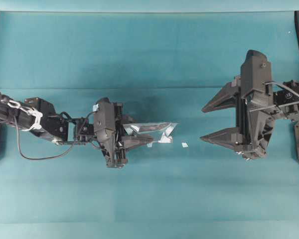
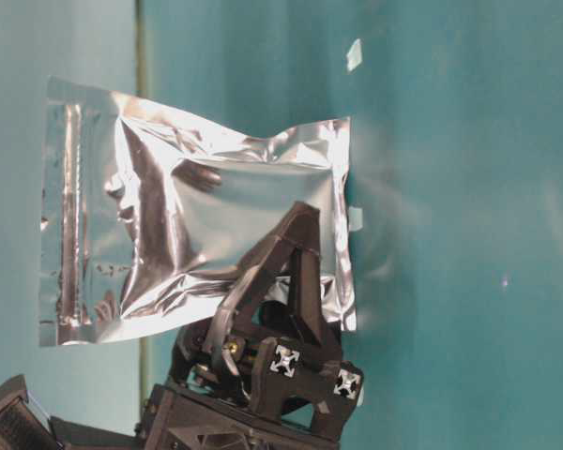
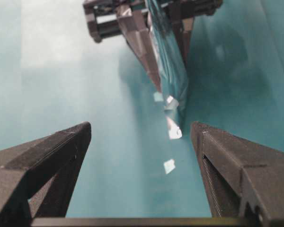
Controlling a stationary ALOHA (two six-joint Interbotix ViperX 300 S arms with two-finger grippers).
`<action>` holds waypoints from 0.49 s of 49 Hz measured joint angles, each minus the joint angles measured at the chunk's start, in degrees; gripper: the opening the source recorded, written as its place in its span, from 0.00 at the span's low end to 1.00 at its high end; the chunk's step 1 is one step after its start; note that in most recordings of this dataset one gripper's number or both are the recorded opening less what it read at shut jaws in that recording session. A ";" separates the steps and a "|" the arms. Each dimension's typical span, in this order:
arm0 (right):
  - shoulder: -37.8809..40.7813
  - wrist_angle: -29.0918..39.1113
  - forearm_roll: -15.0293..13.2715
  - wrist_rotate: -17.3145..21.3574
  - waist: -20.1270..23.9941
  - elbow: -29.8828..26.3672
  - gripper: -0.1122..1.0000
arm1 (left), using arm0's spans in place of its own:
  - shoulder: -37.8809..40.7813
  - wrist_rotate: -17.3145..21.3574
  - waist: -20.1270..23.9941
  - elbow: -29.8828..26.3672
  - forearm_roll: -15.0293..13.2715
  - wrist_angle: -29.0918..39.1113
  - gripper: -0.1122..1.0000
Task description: Hand over the silver zip bag and make it stand upright.
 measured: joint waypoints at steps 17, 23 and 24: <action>0.00 0.00 0.00 0.26 0.09 0.26 0.97 | 0.00 0.09 0.00 0.00 0.09 0.00 0.37; 0.00 0.00 0.00 1.23 0.18 0.53 0.97 | 0.09 0.09 0.00 0.00 0.00 0.09 0.37; 0.00 0.00 0.00 1.32 0.26 0.62 0.97 | 0.00 0.00 0.00 -0.09 0.09 0.18 0.37</action>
